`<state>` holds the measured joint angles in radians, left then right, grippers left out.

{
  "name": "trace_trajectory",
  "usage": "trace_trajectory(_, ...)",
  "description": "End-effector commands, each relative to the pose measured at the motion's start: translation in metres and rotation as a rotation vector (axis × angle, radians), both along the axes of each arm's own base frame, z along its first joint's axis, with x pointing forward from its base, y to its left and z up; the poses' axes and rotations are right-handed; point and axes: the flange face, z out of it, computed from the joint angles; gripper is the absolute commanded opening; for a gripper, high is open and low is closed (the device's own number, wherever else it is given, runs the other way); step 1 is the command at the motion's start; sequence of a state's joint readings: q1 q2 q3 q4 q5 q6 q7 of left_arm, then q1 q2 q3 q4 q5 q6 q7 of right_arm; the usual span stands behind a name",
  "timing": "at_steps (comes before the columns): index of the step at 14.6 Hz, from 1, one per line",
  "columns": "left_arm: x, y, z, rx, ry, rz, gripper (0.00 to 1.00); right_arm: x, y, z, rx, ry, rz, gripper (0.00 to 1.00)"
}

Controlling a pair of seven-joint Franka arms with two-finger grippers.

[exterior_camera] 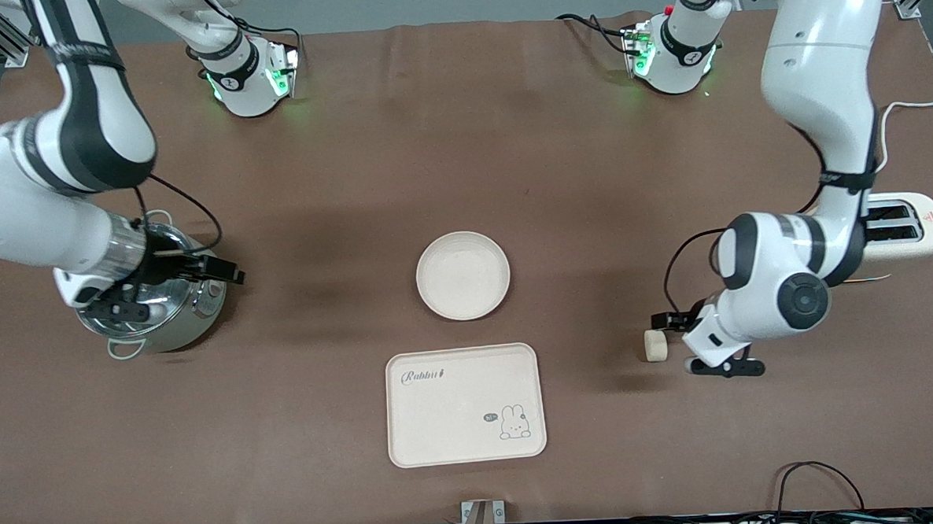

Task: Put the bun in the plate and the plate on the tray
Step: 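Grasp the bun with the left gripper while the right gripper nears the plate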

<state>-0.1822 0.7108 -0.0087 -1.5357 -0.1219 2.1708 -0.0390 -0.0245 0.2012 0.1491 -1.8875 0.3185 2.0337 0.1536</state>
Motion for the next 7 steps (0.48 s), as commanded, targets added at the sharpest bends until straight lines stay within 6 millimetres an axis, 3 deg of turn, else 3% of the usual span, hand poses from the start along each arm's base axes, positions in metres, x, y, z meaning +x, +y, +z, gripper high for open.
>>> trace_trajectory(1,0.014,0.001,-0.010,-0.022,-0.067,0.024,1.00,-0.021,0.037,-0.043,0.019,0.012,-0.045,1.00)
trace_trajectory(2,0.016,0.001,-0.015,-0.025,-0.088,0.029,0.98,-0.028,0.055,-0.058,0.043,0.022,-0.068,1.00)
trace_trajectory(4,0.017,-0.003,-0.020,-0.039,-0.104,0.037,0.76,-0.038,0.081,-0.088,0.062,0.039,-0.086,1.00)
trace_trajectory(7,0.016,-0.009,-0.024,-0.083,-0.095,0.066,0.49,-0.045,0.118,-0.113,0.069,0.042,-0.124,1.00)
